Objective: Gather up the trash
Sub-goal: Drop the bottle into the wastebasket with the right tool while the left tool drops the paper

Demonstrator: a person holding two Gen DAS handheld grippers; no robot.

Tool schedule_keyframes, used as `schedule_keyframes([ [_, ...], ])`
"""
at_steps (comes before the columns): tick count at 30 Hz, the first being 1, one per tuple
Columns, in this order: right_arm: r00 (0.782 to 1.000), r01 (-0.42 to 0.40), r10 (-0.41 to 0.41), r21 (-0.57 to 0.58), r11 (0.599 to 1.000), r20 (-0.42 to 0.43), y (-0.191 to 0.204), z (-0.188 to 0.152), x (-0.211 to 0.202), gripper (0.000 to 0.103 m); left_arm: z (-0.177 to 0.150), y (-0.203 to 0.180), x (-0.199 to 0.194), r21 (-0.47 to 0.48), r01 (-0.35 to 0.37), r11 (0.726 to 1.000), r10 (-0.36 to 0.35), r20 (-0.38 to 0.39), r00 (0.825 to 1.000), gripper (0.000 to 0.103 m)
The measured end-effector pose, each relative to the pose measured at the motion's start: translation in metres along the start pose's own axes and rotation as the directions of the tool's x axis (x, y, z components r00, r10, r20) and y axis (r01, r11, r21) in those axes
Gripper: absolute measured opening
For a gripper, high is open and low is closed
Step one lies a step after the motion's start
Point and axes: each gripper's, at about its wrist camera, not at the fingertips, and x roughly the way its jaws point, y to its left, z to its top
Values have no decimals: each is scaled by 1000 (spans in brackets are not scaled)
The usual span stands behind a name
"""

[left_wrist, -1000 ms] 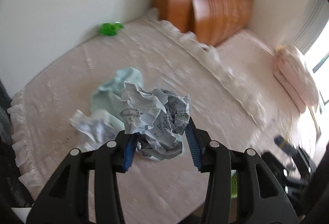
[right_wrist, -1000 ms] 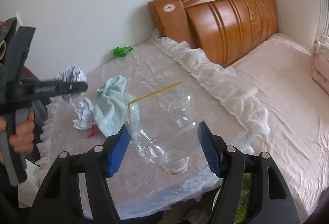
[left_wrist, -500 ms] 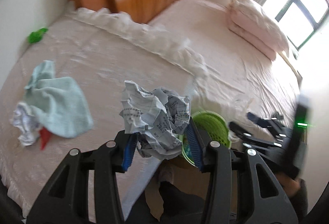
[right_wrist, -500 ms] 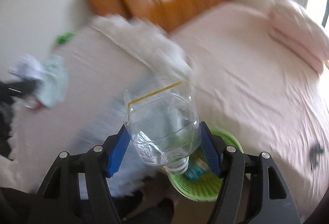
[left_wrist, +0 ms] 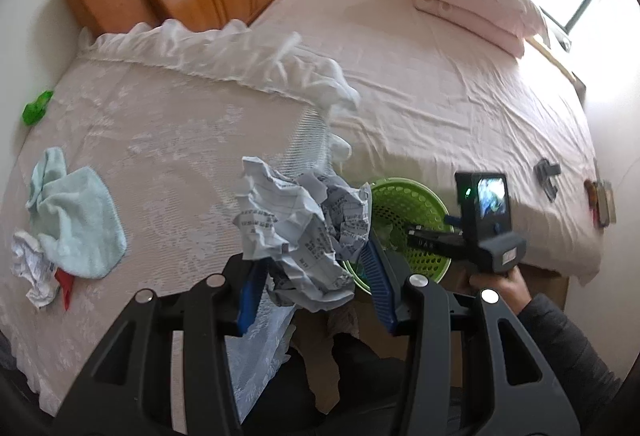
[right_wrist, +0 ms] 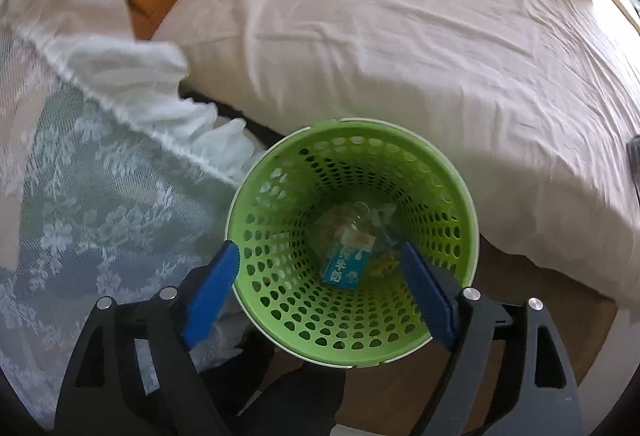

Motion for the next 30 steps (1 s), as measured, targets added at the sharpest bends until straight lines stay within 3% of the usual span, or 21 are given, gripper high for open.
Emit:
schedule_keyframes([
  [6,988,62,-67,43,997,143,-23,0,-74,95,5,-36,21,97,31,995,-28,-33,999,45],
  [13,941,154,-145,-5,988,305,-30,-21,-171,101,2,-89,75,201,94,975,-71,-119,990,46],
  [18,922,169,-166,23,985,351,-44,-33,-209,101,-10,-123,133,259,153,954,-96,-221,971,46],
  [21,921,164,-170,47,985,350,-55,-38,-219,101,-17,-136,170,263,182,947,-104,-285,953,49],
  [24,919,162,-176,70,984,353,-65,-46,-223,101,-25,-147,195,292,185,939,-89,-312,946,63],
  [26,922,157,-176,84,984,345,-69,-49,-221,101,-28,-153,205,317,171,933,-70,-308,949,79],
  [30,934,138,-166,110,984,317,-79,-53,-211,101,-30,-158,213,339,149,929,-42,-305,951,83],
])
